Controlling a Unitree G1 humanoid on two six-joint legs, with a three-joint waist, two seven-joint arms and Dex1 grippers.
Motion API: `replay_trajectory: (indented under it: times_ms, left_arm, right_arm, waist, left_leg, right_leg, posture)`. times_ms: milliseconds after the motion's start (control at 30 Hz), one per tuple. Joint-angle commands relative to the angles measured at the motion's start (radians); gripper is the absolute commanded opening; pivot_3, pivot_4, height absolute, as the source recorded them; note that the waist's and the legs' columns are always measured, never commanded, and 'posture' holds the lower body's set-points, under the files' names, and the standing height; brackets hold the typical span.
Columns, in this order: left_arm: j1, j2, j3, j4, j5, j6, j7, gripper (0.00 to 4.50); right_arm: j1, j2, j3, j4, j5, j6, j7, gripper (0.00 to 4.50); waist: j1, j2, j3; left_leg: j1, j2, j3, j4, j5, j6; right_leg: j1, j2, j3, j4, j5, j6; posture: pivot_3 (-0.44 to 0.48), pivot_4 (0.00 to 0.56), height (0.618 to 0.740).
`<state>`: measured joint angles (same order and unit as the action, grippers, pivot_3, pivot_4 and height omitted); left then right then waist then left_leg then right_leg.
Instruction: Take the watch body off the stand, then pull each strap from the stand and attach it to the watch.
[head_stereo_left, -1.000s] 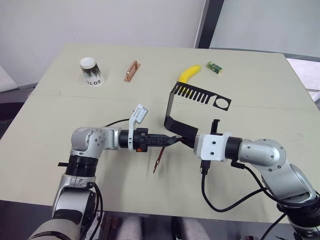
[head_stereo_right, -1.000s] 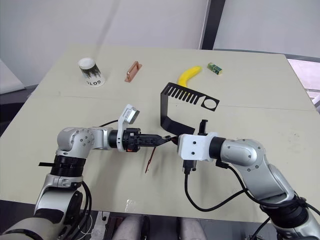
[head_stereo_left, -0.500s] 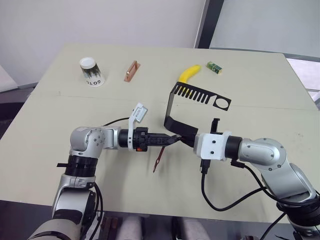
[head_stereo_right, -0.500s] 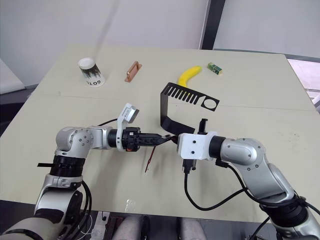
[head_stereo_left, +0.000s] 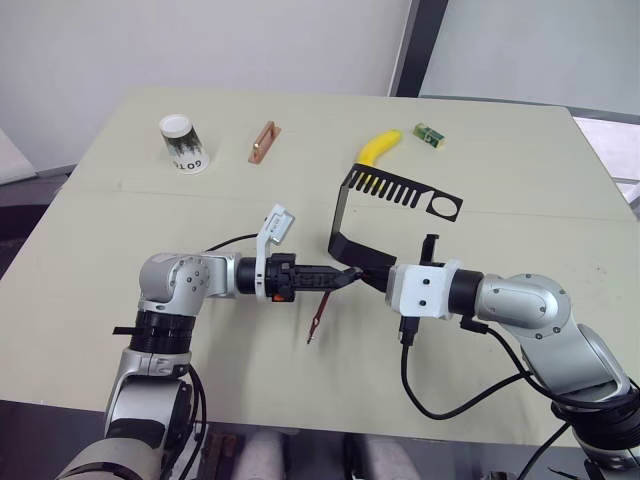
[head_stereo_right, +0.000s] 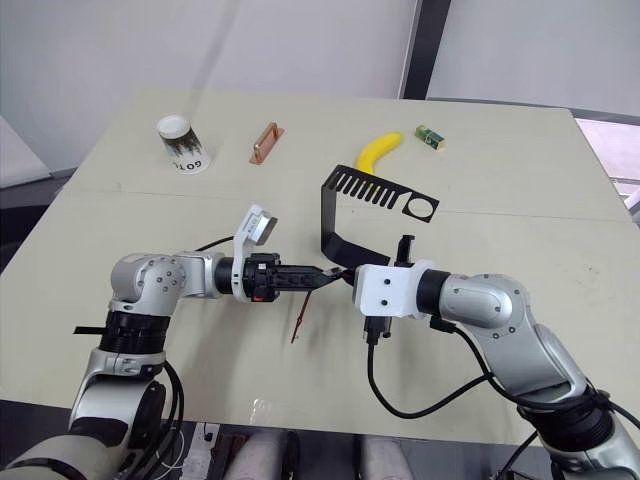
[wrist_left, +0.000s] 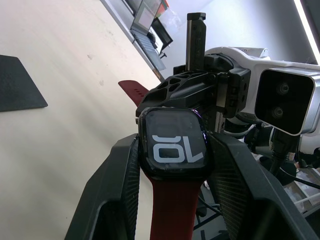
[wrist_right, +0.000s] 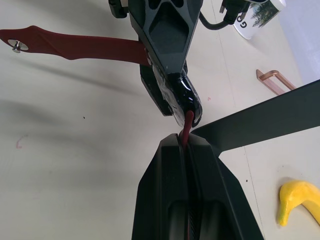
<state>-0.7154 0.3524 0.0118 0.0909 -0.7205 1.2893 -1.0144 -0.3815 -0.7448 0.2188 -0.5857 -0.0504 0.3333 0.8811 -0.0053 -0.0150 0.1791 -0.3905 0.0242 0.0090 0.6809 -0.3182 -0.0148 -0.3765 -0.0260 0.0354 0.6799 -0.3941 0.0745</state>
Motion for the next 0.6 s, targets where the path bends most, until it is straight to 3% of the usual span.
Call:
replay_trajectory:
  times_ms: [33,600]
  left_arm:
    - [-0.025,-0.048,-0.039,-0.059,-0.067,0.011,-0.018,1.59]
    - [-0.023,-0.046,-0.040,-0.058,-0.063,0.009,-0.017,1.59]
  right_arm:
    - [-0.029,0.024,0.014,-0.031,0.014,-0.019,0.002,0.00]
    - [-0.025,0.021,0.009,-0.037,0.011,-0.028,0.002,0.00]
  waist:
    - [0.000,0.000,0.000]
    - [0.000,0.000,0.000]
  left_leg:
    - [0.000,0.000,0.000,0.000,0.000,0.000]
    - [0.000,0.000,0.000,0.000,0.000,0.000]
  right_leg:
    - [0.000,0.000,0.000,0.000,0.000,0.000]
    - [0.000,0.000,0.000,0.000,0.000,0.000]
  posture:
    - [0.000,0.150,0.740]
    - [0.000,0.150,0.740]
